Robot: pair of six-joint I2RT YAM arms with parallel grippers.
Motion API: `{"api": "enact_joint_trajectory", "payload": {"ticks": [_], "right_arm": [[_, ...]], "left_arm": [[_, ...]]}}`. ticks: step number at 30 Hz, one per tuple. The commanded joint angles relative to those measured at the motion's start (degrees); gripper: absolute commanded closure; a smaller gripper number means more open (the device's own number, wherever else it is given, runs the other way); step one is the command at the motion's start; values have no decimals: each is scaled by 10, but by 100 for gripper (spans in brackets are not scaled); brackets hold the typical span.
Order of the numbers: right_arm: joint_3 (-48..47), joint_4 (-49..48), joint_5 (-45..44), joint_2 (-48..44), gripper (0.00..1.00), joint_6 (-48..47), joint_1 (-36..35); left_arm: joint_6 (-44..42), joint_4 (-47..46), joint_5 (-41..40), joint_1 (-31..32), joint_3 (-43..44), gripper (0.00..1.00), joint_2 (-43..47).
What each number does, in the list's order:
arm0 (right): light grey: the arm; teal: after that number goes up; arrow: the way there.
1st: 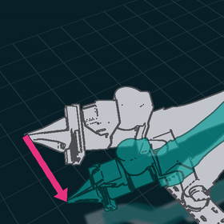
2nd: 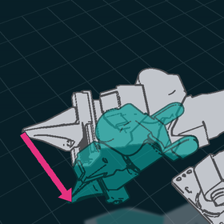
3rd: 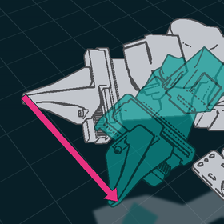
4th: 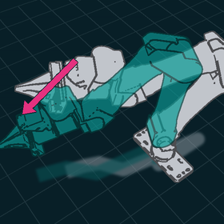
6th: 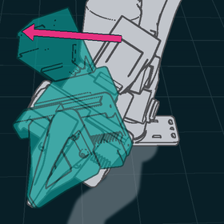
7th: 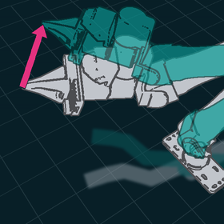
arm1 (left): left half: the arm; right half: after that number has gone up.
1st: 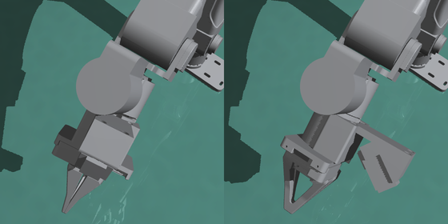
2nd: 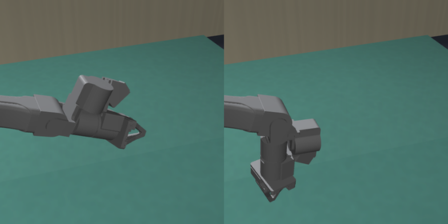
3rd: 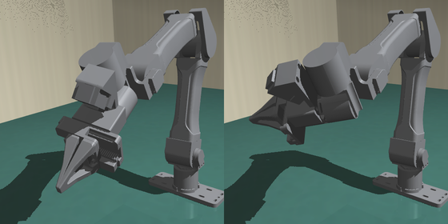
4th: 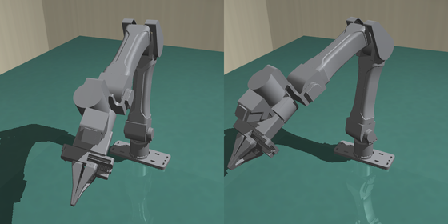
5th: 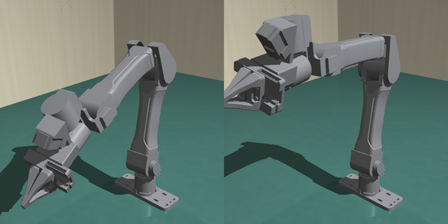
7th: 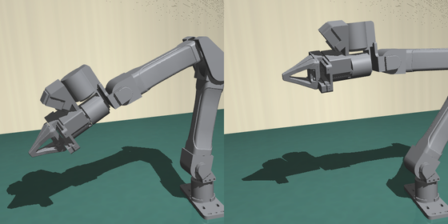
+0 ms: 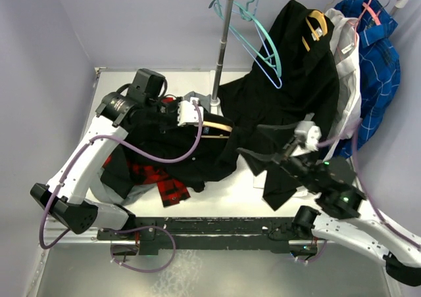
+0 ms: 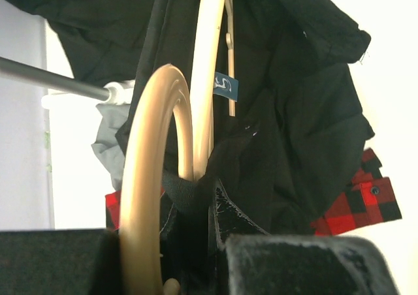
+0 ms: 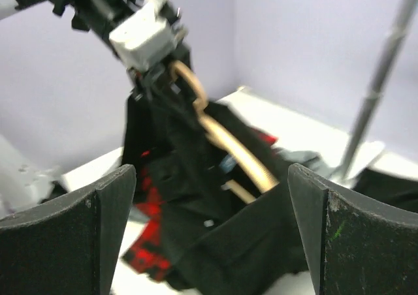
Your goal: Place the shirt on the hanger
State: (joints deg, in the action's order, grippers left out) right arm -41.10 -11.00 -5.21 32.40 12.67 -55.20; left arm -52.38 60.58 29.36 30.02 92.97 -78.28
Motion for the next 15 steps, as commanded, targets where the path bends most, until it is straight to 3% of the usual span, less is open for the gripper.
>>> {"api": "enact_joint_trajectory", "payload": {"ticks": [1,3,7,12,15], "right_arm": [[-60,162,-48,-46,1,-249,-1],[-94,234,-64,-19,0,-282,0],[-144,361,26,71,0,-337,5],[-161,424,195,118,2,-412,118],[-154,422,225,152,3,-431,139]], "left_arm": [[-61,39,37,-2,9,100,-5],[-86,62,46,-2,8,100,-5],[-122,86,60,-3,4,100,2],[-146,92,68,-3,-1,100,9],[-151,85,72,-2,-5,100,15]]}}
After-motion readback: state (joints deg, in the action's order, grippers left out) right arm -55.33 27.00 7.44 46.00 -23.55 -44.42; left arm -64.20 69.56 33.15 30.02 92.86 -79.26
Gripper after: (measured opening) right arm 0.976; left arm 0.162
